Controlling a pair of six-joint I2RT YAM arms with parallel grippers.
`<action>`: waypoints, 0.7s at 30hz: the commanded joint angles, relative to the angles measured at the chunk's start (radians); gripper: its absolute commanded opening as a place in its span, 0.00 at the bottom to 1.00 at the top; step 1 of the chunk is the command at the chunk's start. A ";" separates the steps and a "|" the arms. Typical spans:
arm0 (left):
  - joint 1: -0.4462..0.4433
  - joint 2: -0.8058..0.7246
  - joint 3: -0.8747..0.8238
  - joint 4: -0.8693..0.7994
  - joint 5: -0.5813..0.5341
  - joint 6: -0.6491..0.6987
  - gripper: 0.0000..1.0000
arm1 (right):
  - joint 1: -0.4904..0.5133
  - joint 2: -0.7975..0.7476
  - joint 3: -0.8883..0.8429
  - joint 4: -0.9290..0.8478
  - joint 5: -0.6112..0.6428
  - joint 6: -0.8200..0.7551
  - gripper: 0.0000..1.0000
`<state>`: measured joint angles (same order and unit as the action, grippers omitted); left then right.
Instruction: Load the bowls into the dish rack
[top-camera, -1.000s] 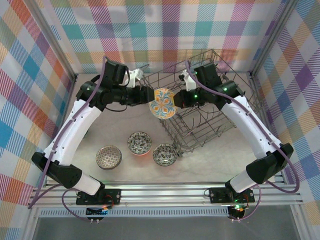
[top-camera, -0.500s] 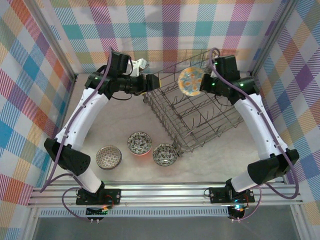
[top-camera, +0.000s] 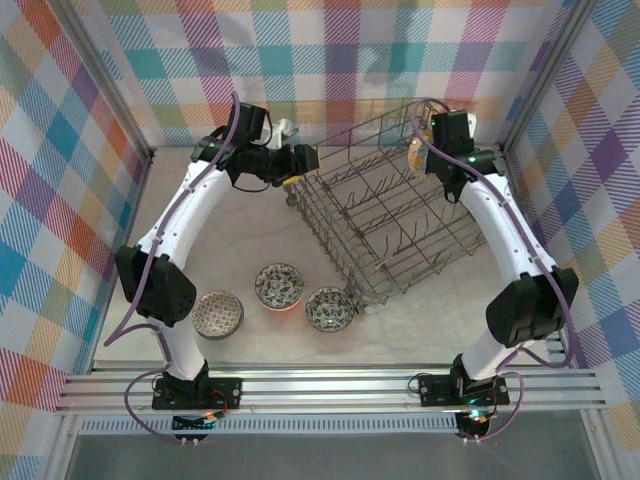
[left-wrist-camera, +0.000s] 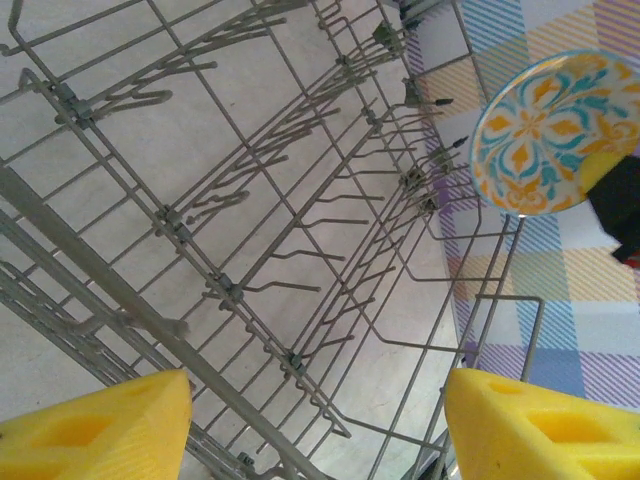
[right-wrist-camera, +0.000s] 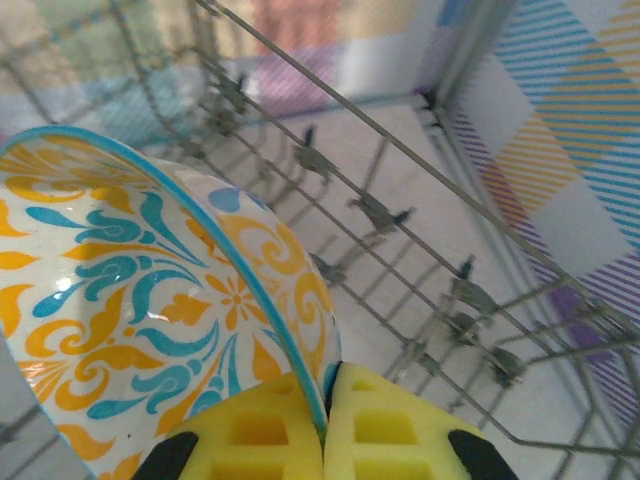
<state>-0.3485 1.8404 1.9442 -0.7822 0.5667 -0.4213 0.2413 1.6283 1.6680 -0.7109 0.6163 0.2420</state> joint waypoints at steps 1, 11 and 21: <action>0.035 0.009 0.046 0.013 0.063 0.014 0.68 | -0.002 -0.019 -0.013 0.070 0.194 0.006 0.00; 0.074 0.049 0.063 -0.033 0.104 0.092 0.68 | -0.039 0.021 -0.085 0.185 0.396 -0.156 0.00; 0.089 0.062 0.070 -0.024 0.114 0.116 0.67 | -0.107 0.063 -0.138 0.355 0.402 -0.359 0.00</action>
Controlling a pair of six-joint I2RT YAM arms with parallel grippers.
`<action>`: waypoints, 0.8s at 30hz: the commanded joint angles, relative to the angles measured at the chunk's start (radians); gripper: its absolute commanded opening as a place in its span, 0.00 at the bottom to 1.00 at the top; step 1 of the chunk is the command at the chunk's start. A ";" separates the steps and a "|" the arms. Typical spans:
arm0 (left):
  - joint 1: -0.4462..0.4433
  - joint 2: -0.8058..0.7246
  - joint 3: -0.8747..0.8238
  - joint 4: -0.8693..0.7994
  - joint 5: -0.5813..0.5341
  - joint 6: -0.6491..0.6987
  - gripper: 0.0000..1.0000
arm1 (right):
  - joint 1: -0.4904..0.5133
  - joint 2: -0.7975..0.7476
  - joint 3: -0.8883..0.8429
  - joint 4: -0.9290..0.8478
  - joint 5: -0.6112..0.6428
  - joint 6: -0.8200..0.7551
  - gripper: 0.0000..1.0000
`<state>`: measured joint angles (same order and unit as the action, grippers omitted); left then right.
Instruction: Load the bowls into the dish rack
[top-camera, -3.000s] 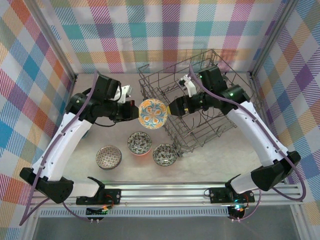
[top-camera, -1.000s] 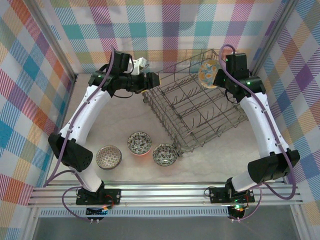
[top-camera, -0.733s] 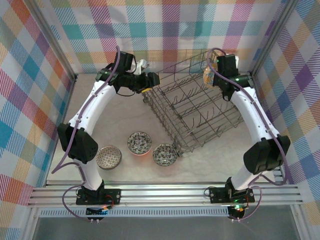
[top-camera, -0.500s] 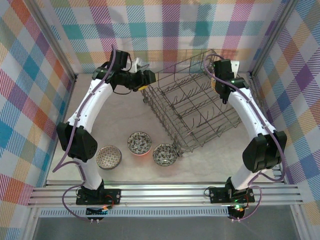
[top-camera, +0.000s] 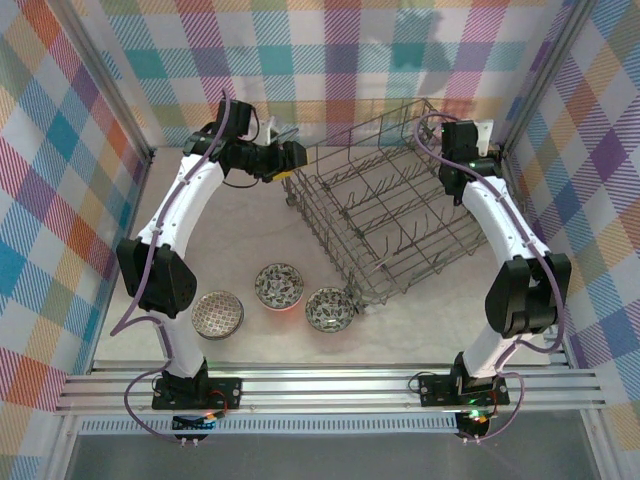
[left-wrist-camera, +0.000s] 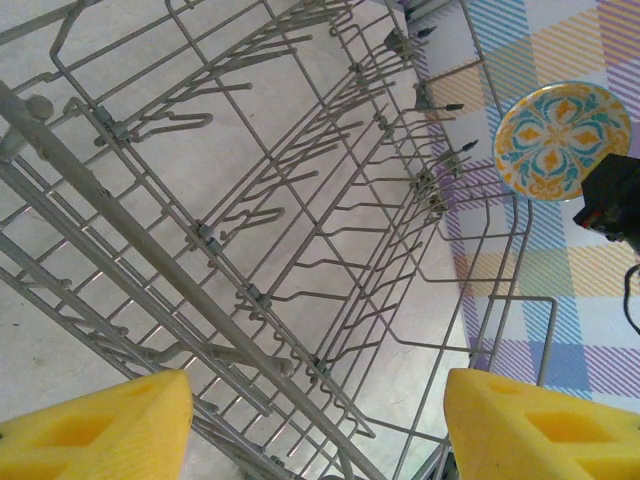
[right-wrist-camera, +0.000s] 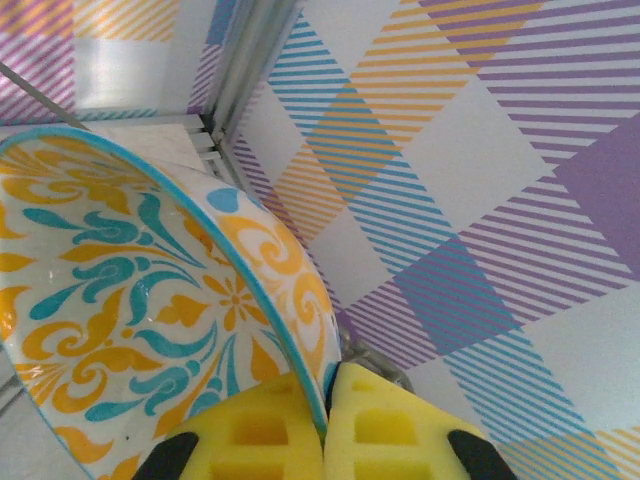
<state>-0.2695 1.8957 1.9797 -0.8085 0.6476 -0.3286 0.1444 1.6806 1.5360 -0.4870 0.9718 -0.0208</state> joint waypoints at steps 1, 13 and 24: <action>0.010 0.006 0.034 0.002 0.034 0.026 0.67 | -0.012 0.018 -0.015 0.164 0.045 -0.137 0.00; 0.016 0.016 0.034 -0.002 0.024 0.039 0.67 | -0.032 0.100 -0.047 0.324 0.036 -0.375 0.00; 0.016 0.025 0.030 0.006 0.020 0.034 0.67 | -0.032 0.119 -0.106 0.421 0.049 -0.469 0.00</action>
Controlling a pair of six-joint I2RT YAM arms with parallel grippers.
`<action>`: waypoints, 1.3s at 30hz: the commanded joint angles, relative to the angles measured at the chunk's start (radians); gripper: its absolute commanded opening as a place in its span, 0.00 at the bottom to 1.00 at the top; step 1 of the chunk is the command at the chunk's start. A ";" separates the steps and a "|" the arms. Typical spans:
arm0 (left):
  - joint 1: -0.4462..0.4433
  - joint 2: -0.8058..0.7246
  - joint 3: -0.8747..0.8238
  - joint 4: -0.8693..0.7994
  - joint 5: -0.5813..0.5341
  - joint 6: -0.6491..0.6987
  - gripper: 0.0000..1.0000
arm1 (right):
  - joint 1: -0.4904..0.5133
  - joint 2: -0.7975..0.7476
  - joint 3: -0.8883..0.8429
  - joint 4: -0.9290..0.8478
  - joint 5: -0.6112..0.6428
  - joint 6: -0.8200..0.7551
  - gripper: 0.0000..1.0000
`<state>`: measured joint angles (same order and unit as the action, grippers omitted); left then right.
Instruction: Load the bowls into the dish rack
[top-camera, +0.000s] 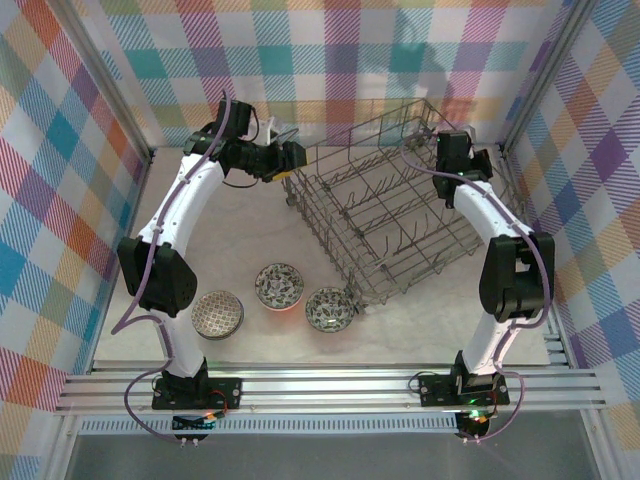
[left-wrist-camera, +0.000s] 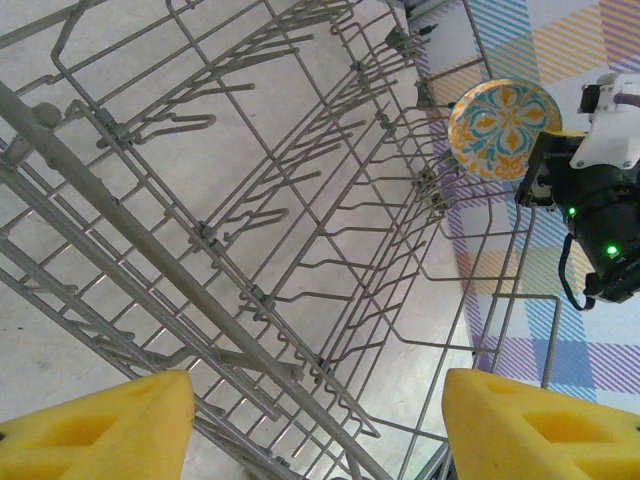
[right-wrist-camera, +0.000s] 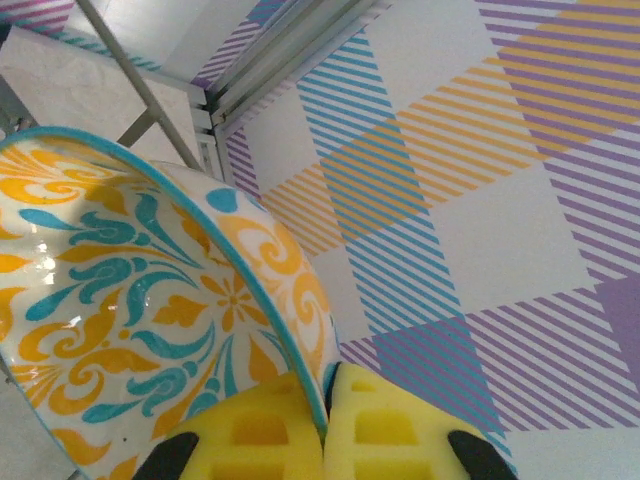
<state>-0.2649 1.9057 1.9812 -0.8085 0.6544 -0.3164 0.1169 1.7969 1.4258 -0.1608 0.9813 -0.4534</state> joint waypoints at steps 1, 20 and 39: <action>0.012 0.013 0.028 0.006 0.011 0.021 0.67 | -0.006 0.003 0.001 0.096 0.040 -0.042 0.00; 0.011 0.013 0.015 0.023 0.008 0.010 0.66 | -0.003 -0.023 -0.115 0.198 0.048 -0.122 0.00; 0.012 -0.032 -0.061 0.074 -0.001 -0.016 0.66 | 0.046 0.011 -0.185 0.280 0.018 -0.245 0.05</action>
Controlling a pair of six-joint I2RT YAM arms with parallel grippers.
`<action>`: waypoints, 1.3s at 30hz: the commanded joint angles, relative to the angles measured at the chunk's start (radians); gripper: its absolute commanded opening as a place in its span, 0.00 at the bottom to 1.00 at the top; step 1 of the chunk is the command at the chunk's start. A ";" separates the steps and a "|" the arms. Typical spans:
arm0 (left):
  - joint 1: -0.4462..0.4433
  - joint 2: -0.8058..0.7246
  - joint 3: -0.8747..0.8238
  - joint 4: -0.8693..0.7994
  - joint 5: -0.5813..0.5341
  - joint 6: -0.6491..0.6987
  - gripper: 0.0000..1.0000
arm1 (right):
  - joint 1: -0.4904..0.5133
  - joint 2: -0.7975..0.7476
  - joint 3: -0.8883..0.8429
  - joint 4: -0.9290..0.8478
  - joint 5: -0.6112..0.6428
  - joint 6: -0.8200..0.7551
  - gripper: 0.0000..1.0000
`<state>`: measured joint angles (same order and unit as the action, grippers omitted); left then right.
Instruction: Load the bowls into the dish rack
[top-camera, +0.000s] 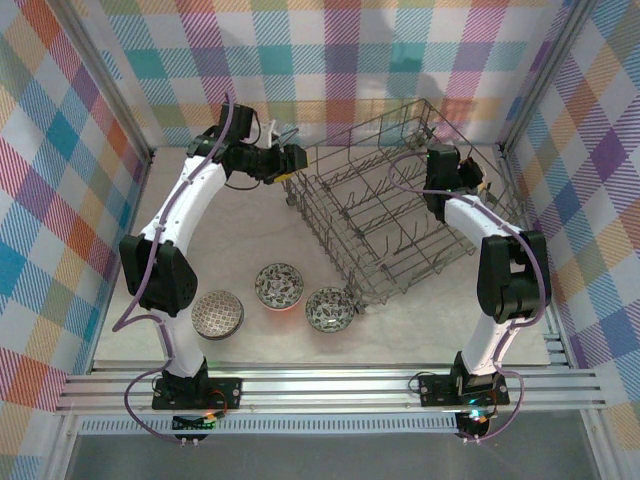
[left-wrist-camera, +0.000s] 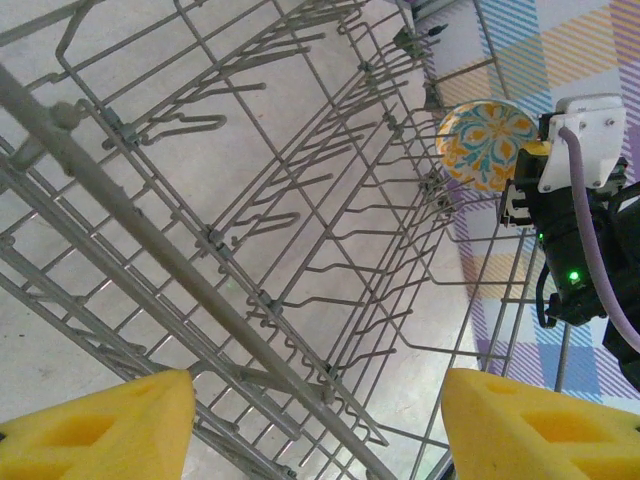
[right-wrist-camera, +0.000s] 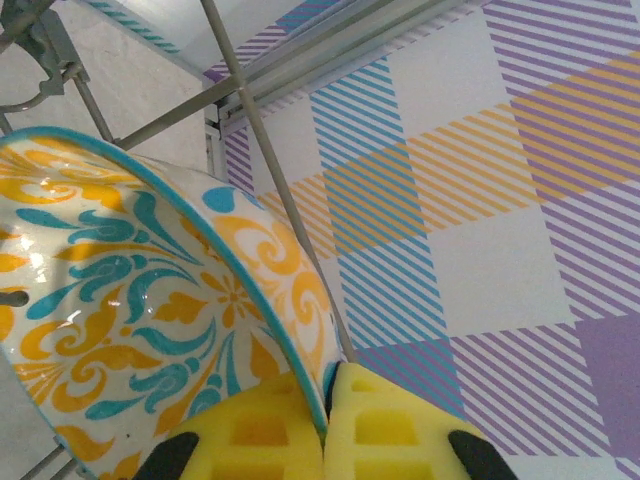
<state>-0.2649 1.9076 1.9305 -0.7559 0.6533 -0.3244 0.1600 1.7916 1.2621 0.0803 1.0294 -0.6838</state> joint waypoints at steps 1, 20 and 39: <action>0.012 -0.035 -0.011 0.023 0.002 -0.008 0.66 | 0.002 0.016 -0.021 0.038 -0.031 -0.011 0.05; 0.012 -0.100 -0.108 0.083 -0.032 -0.043 0.66 | 0.001 0.083 0.041 -0.102 -0.042 0.155 0.27; 0.018 -0.159 -0.167 -0.019 -0.125 -0.026 0.67 | -0.016 0.028 0.157 -0.369 -0.171 0.353 0.88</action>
<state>-0.2638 1.7947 1.7782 -0.7136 0.5533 -0.3729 0.1421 1.8851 1.3766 -0.1616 0.9291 -0.4206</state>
